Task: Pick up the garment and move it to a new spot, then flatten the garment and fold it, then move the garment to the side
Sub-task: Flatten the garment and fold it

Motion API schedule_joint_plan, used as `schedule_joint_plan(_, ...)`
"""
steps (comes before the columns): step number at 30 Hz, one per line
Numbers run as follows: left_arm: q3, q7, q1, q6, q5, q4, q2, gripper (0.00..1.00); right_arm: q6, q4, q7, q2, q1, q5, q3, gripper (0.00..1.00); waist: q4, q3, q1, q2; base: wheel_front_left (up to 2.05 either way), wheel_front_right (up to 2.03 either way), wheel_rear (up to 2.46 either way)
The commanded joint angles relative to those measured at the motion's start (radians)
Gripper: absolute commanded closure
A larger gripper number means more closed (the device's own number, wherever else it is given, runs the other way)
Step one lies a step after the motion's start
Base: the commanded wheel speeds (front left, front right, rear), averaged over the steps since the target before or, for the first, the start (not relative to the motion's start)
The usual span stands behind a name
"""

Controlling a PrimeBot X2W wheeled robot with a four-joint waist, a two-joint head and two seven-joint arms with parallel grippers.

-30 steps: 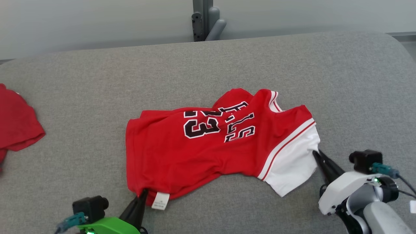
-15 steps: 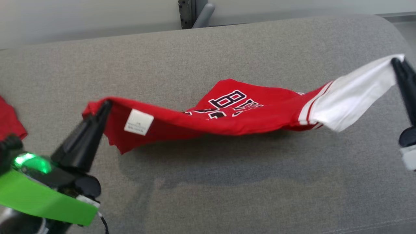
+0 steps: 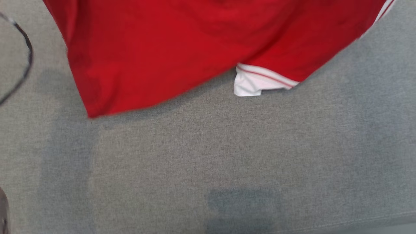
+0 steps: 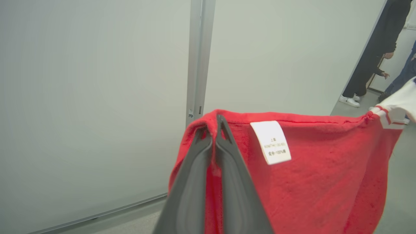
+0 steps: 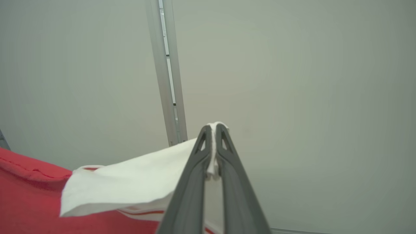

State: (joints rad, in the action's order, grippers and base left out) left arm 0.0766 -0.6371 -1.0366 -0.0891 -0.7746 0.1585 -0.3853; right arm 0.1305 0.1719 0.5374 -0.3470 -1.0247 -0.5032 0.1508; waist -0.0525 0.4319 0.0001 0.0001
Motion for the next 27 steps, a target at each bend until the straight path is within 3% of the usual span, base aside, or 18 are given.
schedule_joint_plan(1, 0.027, 0.045, -0.126, -0.016, 0.054, -0.109, 0.001, 1.00, 0.000, -0.078, -0.018, 0.028, -0.151, 0.064, -0.023, 1.00, 0.022, 0.163, -0.0001, -0.0001, 0.00, 0.00, 0.00)
schedule_joint_plan(6, 0.081, 0.192, -0.354, -0.033, 0.137, -0.326, 0.027, 1.00, 0.000, -0.272, -0.089, 0.102, -0.408, 0.188, -0.017, 1.00, 0.034, 0.241, -0.0001, -0.0001, 0.00, 0.00, 0.00)
schedule_joint_plan(11, 0.120, 0.492, -0.577, -0.040, 0.223, -0.570, 0.050, 1.00, 0.000, -0.481, -0.286, 0.180, -0.678, 0.326, 0.024, 1.00, 0.044, 0.294, -0.0001, -0.0001, 0.00, 0.00, 0.00)
schedule_joint_plan(16, 0.157, 0.719, -0.725, -0.043, 0.259, -0.750, 0.069, 1.00, 0.000, -0.645, -0.396, 0.192, -0.841, 0.371, -0.061, 1.00, 0.024, 0.362, -0.0001, -0.0001, 0.00, 0.00, 0.00)
schedule_joint_plan(21, 0.254, 0.829, -0.751, -0.042, 0.210, -0.855, 0.040, 1.00, 0.000, -0.739, -0.448, 0.166, -0.872, 0.326, -0.109, 1.00, 0.011, 0.423, -0.0001, -0.0001, 0.00, 0.00, 0.00)
schedule_joint_plan(27, 0.428, 0.879, -0.624, -0.043, 0.128, -0.902, -0.008, 1.00, 0.000, -0.766, -0.526, 0.124, -0.708, 0.221, -0.125, 1.00, 0.015, 0.441, -0.0001, -0.0001, 0.00, 0.00, 0.00)
